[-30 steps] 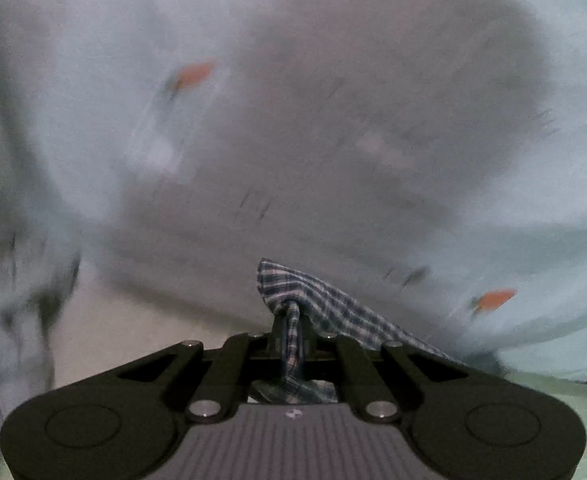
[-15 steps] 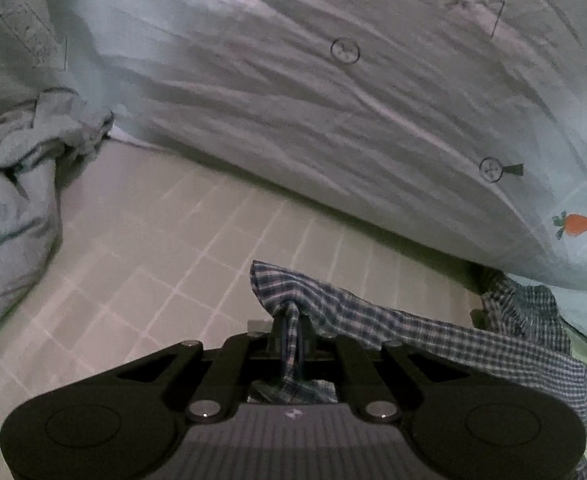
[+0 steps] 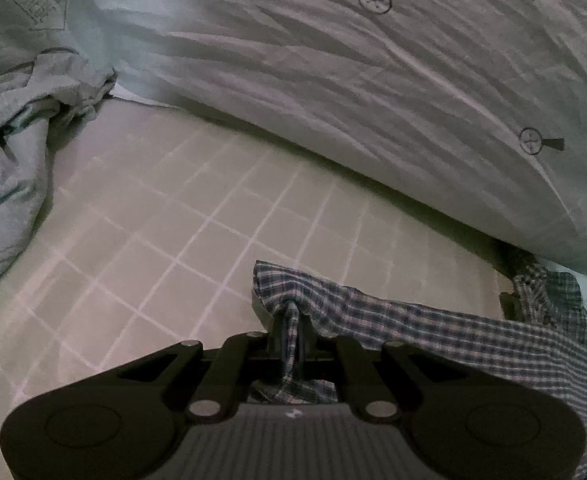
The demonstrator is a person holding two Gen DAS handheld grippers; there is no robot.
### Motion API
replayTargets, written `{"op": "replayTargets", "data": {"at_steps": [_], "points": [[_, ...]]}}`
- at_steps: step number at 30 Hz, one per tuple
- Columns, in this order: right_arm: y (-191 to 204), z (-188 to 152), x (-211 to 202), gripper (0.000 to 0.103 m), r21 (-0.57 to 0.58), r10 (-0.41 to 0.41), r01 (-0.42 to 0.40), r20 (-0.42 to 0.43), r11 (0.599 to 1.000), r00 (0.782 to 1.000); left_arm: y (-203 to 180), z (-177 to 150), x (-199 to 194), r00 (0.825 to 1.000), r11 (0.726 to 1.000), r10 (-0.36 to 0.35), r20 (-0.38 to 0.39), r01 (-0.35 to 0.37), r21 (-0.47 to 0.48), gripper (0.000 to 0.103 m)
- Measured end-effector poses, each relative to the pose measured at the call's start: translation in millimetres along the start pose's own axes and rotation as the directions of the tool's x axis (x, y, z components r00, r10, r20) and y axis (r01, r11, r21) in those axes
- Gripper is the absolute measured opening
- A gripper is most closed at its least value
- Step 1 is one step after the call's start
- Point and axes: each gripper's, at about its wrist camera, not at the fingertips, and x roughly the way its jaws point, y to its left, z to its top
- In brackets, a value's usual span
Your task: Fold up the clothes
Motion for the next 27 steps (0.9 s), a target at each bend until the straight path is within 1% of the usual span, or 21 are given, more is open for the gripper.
{"op": "replayTargets", "data": {"at_steps": [1,2,4,6,9,13,17,18,19,20,21,22,23,25,27], "points": [[0.8,4.0,7.1,0.046,-0.006,0.009,-0.009,-0.014,1.000,1.000,-0.7,0.1,2.1,1.000,1.000,0.004,-0.003,-0.004,0.003,0.006],[1.5,8.4,13.4,0.028,-0.014,0.016,-0.016,-0.027,1.000,1.000,-1.4,0.2,4.1,1.000,1.000,0.008,-0.005,-0.008,0.007,0.006],[7.4,17.7,23.5,0.002,-0.070,0.011,-0.013,-0.030,0.997,0.999,-3.3,0.7,7.4,1.000,1.000,0.015,-0.006,-0.015,0.018,0.006],[14.8,27.0,32.8,0.002,-0.138,0.002,-0.006,-0.028,0.990,1.000,-5.8,0.2,11.4,1.000,0.999,0.018,-0.008,-0.018,0.027,0.006],[23.9,41.9,49.2,0.002,-0.198,-0.017,0.009,-0.037,0.980,0.999,-11.8,-2.0,18.1,0.999,0.998,0.034,-0.012,-0.033,0.049,0.006],[29.0,56.3,69.0,0.002,-0.252,-0.064,0.054,-0.034,0.966,0.997,-16.4,-2.8,24.3,0.999,0.997,0.043,-0.013,-0.043,0.061,0.006],[29.6,62.5,78.1,0.002,-0.273,-0.093,0.080,-0.034,0.959,0.995,-16.5,-0.6,26.8,0.999,0.998,0.040,-0.013,-0.039,0.058,0.006],[31.6,62.2,77.6,0.003,-0.290,-0.107,0.094,-0.031,0.952,0.994,-16.4,-0.1,26.9,0.999,0.998,0.037,-0.011,-0.036,0.052,0.006],[34.3,61.4,75.4,0.011,-0.307,-0.127,0.114,-0.021,0.945,0.992,-16.2,0.3,26.6,0.999,0.999,0.033,-0.007,-0.032,0.042,0.006],[38.2,59.4,69.8,0.034,-0.327,-0.157,0.149,0.003,0.933,0.988,-16.1,0.7,24.8,1.000,0.999,0.023,0.005,-0.023,0.032,0.006],[42.8,56.0,59.9,0.047,-0.349,-0.186,0.189,0.043,0.918,0.982,-16.7,0.8,22.1,1.000,1.000,0.010,0.019,-0.010,0.029,0.006],[47.4,51.9,48.2,0.069,-0.368,-0.210,0.229,0.091,0.901,0.973,-18.2,1.1,19.5,1.000,0.999,0.001,0.026,-0.002,0.035,0.006],[50.5,46.1,34.7,0.081,-0.381,-0.229,0.263,0.133,0.886,0.964,-20.2,1.4,16.8,1.000,0.999,-0.004,0.031,0.002,0.045,0.006],[53.1,31.2,5.4,0.085,-0.398,-0.261,0.322,0.200,0.859,0.944,-24.8,0.8,10.6,0.999,0.998,-0.029,0.037,0.027,0.054,0.006],[49.9,11.2,-23.8,0.087,-0.415,-0.303,0.379,0.238,0.827,0.923,-30.7,-0.7,3.9,0.997,0.996,-0.063,0.043,0.060,0.058,0.006]]}}
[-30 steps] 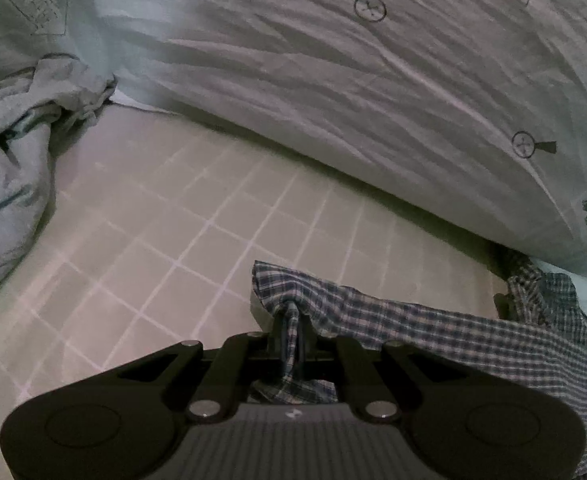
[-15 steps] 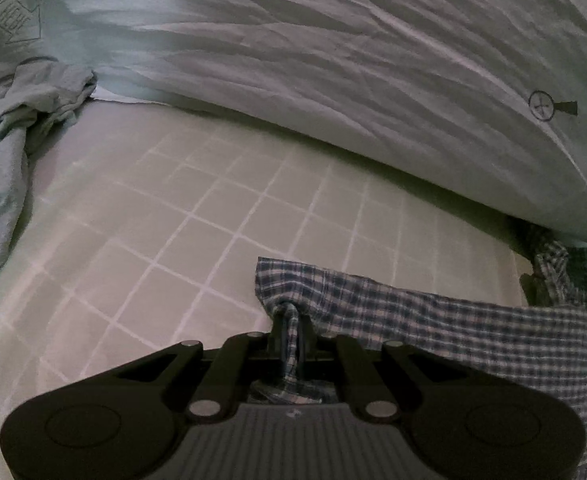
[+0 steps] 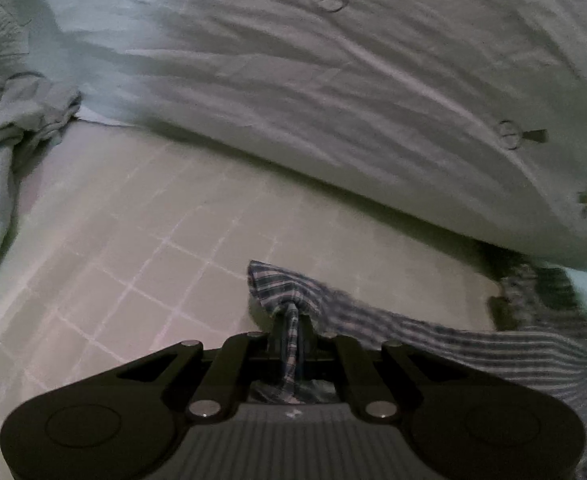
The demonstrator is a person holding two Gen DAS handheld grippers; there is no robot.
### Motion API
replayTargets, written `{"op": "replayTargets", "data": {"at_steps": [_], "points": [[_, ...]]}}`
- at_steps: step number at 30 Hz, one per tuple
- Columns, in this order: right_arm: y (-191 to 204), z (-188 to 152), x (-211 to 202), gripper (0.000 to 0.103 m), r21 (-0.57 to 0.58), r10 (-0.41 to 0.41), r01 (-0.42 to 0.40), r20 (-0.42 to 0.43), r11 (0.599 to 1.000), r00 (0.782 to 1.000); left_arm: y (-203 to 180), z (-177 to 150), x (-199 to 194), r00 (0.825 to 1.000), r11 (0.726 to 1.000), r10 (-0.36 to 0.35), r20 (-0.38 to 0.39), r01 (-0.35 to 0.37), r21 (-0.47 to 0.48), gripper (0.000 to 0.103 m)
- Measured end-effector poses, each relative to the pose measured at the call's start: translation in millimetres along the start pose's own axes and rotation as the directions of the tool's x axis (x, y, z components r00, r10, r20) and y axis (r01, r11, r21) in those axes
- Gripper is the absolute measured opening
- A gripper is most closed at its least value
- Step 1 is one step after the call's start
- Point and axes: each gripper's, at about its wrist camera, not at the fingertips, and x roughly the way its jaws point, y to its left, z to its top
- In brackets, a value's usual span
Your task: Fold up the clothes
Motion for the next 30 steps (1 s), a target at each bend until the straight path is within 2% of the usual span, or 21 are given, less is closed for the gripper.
{"op": "replayTargets", "data": {"at_steps": [5,9,12,14,17,18,19,21,23,27,30], "points": [[-17.6,-55.3,-72.9,0.087,-0.051,-0.125,0.125,0.006,0.991,0.992,-33.2,-9.8,-22.7,0.992,0.991,-0.127,0.019,0.126,0.048,0.006],[-38.4,-95.2,-121.6,0.087,0.009,-0.154,0.154,-0.018,0.988,0.988,-73.6,-30.8,-43.9,0.968,0.961,-0.250,-0.020,0.251,0.113,0.005],[-53.2,-119.0,-148.3,0.087,0.027,-0.175,0.176,-0.029,0.984,0.984,-106.4,-57.0,-62.9,0.929,0.918,-0.358,-0.089,0.368,0.148,0.005],[-60.5,-129.8,-162.5,0.087,0.050,-0.197,0.198,-0.020,0.979,0.980,-129.2,-79.3,-77.8,0.899,0.877,-0.411,-0.150,0.435,0.206,0.006],[-63.8,-137.0,-178.0,0.090,0.071,-0.180,0.180,0.000,0.981,0.984,-153.8,-111.4,-93.7,0.868,0.822,-0.423,-0.261,0.489,0.294,0.018],[-60.2,-138.5,-181.4,0.093,0.063,-0.173,0.172,0.011,0.983,0.985,-156.3,-118.0,-96.5,0.862,0.812,-0.416,-0.290,0.496,0.309,0.027],[-56.7,-140.0,-184.9,0.100,0.054,-0.166,0.164,0.022,0.985,0.986,-157.0,-122.5,-98.3,0.858,0.805,-0.408,-0.313,0.500,0.320,0.032],[-46.6,-142.1,-189.1,0.103,0.006,-0.139,0.139,0.050,0.990,0.989,-153.2,-126.7,-101.8,0.866,0.811,-0.375,-0.330,0.479,0.336,0.050],[-32.8,-139.7,-185.5,0.103,-0.047,-0.092,0.094,0.058,0.994,0.994,-144.0,-124.4,-105.9,0.892,0.835,-0.334,-0.305,0.431,0.343,0.064],[0.8,-136.8,-168.8,0.103,-0.130,0.031,-0.026,0.036,0.991,0.999,-116.7,-114.6,-115.9,0.932,0.875,-0.267,-0.246,0.341,0.343,0.070],[32.2,-137.5,-153.5,0.103,-0.211,0.117,-0.114,0.003,0.971,0.993,-97.8,-106.8,-116.6,0.953,0.902,-0.208,-0.221,0.274,0.334,0.071]]}}
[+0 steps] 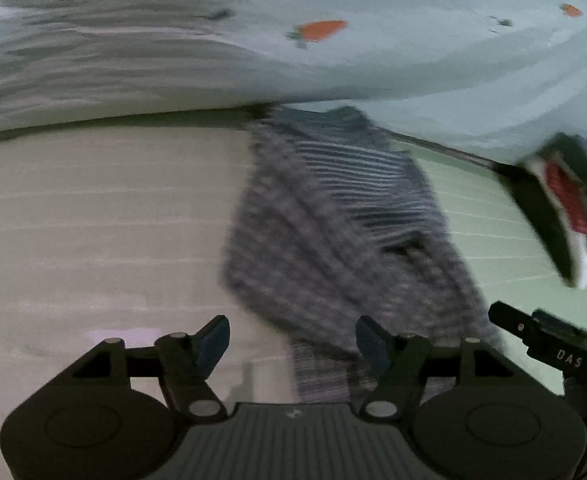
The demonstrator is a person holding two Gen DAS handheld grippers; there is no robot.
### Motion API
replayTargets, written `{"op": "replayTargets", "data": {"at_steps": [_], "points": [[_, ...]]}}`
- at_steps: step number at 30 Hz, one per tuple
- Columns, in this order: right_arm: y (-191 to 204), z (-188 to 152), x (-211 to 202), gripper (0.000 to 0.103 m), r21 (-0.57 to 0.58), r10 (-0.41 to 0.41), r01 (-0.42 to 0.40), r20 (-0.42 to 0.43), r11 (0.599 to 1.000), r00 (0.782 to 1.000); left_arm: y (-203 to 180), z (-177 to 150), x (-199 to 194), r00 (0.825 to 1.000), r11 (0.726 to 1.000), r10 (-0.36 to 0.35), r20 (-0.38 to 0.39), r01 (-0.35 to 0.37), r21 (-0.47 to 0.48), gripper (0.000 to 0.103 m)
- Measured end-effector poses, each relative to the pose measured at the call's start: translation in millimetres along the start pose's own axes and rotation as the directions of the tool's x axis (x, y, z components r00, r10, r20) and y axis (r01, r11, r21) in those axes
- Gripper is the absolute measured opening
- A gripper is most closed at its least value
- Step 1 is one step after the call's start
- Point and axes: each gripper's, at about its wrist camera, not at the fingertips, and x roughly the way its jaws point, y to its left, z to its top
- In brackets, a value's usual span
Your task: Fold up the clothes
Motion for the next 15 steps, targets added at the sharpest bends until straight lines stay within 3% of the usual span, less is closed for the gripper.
{"op": "replayTargets", "data": {"at_steps": [4,9,15], "points": [[33.1,-3.0,29.1,0.103,-0.071,0.104,-0.107,-0.051,0.992,0.993,24.4,-8.3,-3.8,0.999,0.998,0.038,-0.029,-0.040,-0.045,0.073],[54.5,-7.1,58.0,0.103,-0.124,0.115,-0.132,-0.135,0.984,0.984,36.6,-14.9,0.4,0.996,0.996,0.070,-0.059,-0.073,-0.057,0.076],[59.2,-7.8,61.1,0.076,-0.090,0.142,-0.159,-0.171,0.983,0.975,37.8,-10.0,6.2,0.996,0.996,0.066,-0.064,-0.069,-0.049,0.079]]}}
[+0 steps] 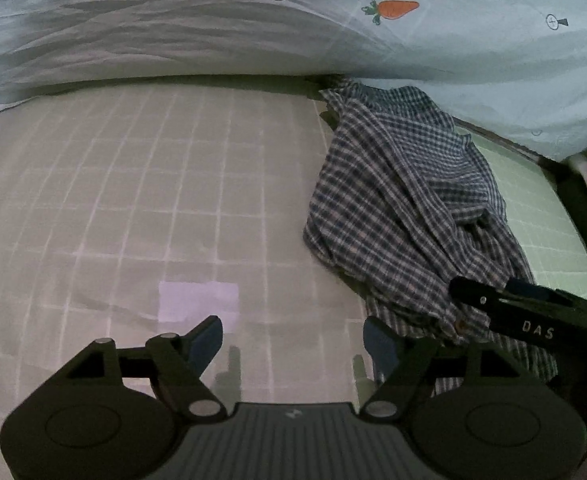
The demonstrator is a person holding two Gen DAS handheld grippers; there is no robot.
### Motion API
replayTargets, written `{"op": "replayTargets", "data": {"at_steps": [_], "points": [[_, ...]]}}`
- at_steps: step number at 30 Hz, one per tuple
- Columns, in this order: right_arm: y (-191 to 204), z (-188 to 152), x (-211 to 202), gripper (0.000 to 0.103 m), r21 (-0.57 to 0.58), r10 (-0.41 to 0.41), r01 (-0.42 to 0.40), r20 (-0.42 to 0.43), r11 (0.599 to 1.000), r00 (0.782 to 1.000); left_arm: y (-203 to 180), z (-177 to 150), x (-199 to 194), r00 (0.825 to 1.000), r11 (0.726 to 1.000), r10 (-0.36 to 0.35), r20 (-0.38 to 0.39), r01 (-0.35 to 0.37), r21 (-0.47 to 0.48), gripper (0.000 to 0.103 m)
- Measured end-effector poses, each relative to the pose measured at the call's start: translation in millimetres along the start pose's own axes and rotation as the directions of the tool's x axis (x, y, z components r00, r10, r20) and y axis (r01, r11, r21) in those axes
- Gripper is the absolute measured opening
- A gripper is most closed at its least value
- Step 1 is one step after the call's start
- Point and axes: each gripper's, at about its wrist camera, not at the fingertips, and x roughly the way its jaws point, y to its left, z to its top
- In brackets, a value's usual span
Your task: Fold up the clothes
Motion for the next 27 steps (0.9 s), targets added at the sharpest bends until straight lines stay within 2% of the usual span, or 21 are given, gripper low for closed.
{"op": "replayTargets", "data": {"at_steps": [1,2,3,5,6,8,18,27], "points": [[0.9,-0.7,0.7,0.063,0.003,-0.002,0.002,-0.011,1.000,1.000,-0.4,0.2,1.4,1.000,1.000,-0.002,-0.002,0.002,0.003,0.079],[1.5,-1.4,1.3,0.046,0.004,-0.003,0.003,-0.021,1.000,1.000,-0.8,0.0,2.5,1.000,1.000,-0.004,-0.004,0.004,0.007,0.079],[1.6,-2.3,1.1,0.039,0.003,-0.010,0.010,-0.025,1.000,1.000,-2.1,0.0,3.6,1.000,1.000,-0.004,-0.008,0.005,0.012,0.079],[3.6,-3.8,-1.8,0.011,-0.014,-0.049,0.049,-0.007,0.999,0.999,-5.2,0.1,5.2,1.000,1.000,-0.004,-0.014,0.005,0.023,0.079],[4.6,-4.2,-4.1,0.008,-0.024,-0.056,0.056,0.003,0.998,0.998,-6.1,0.0,5.6,1.000,1.000,-0.006,-0.016,0.007,0.028,0.079],[4.7,-4.3,-11.6,0.005,-0.022,-0.044,0.045,0.020,0.999,0.999,-7.2,-0.1,4.8,1.000,0.999,-0.011,-0.015,0.012,0.031,0.079],[8.9,-18.4,-48.4,0.003,0.009,-0.007,0.006,0.091,1.000,0.996,-5.1,-5.9,-11.5,1.000,1.000,-0.023,0.012,0.023,0.022,0.079],[3.3,-49.8,-94.7,0.003,0.069,-0.034,0.024,0.141,0.997,0.989,-19.3,-41.5,-31.9,0.999,0.998,-0.034,0.001,0.034,0.059,0.079]]}}
